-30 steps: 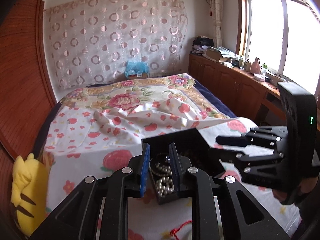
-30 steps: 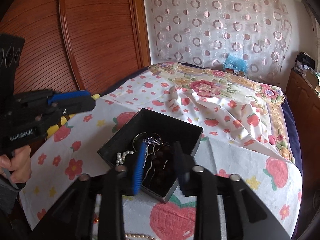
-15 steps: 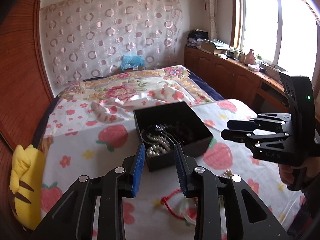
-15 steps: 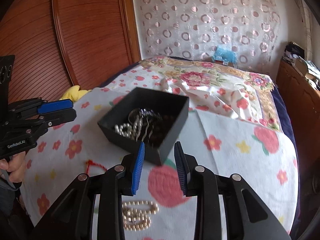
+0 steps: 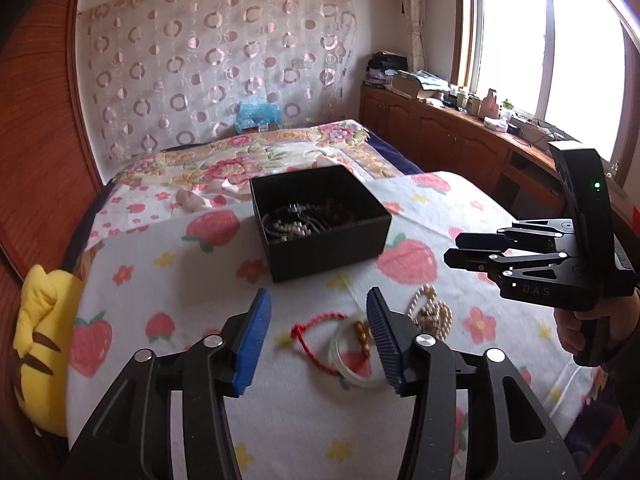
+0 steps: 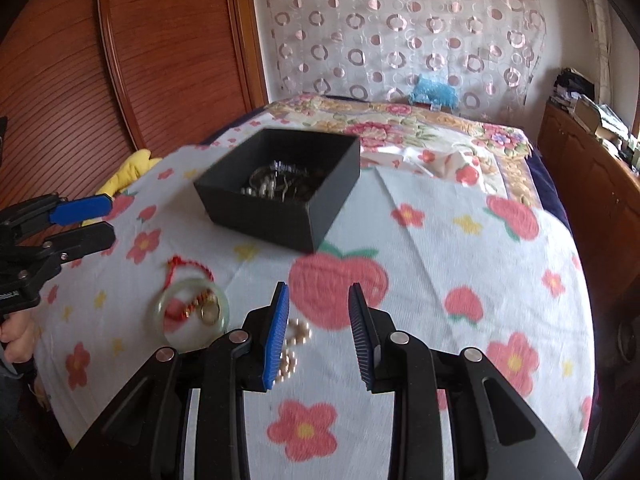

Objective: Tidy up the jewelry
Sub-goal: 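Position both tools over the jade bangle and pearl bracelet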

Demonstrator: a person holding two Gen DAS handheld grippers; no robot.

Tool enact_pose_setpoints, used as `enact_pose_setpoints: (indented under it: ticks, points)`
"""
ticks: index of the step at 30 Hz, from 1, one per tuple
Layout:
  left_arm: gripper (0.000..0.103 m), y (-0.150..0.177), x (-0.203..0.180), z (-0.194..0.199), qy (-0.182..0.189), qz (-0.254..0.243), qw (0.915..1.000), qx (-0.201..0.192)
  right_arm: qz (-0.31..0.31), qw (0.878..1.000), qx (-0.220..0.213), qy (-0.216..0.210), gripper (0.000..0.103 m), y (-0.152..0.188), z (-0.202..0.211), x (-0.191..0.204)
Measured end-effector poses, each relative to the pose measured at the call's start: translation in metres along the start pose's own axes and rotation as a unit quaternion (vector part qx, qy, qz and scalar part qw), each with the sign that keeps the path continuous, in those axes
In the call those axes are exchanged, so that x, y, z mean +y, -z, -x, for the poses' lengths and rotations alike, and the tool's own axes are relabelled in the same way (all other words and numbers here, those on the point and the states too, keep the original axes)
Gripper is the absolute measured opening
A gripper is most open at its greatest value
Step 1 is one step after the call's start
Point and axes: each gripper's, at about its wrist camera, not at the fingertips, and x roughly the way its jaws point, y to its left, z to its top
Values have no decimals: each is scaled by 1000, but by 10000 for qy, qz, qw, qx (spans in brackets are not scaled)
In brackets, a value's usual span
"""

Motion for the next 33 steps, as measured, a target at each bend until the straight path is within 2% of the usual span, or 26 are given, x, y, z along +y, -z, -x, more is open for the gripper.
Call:
enact_pose_setpoints:
  ticks: [7,16,24,33]
  points:
    - [56,20,-7,-11,100,-51,9994,312,-22,9995,305,-42,33,27,-12,2]
    - [68,28,-29,-39,300,-418,9957,775,-166,9993,302,-122,33,39,-13,0]
    - [68,29,-36,-61,142,-512,9927,1087,-194,9992,345,-93,33,40,-14,-2]
    - [70,25,-45,-73,199,-599,9903,1239,-158,9993,342,-39,32,40,-14,-2]
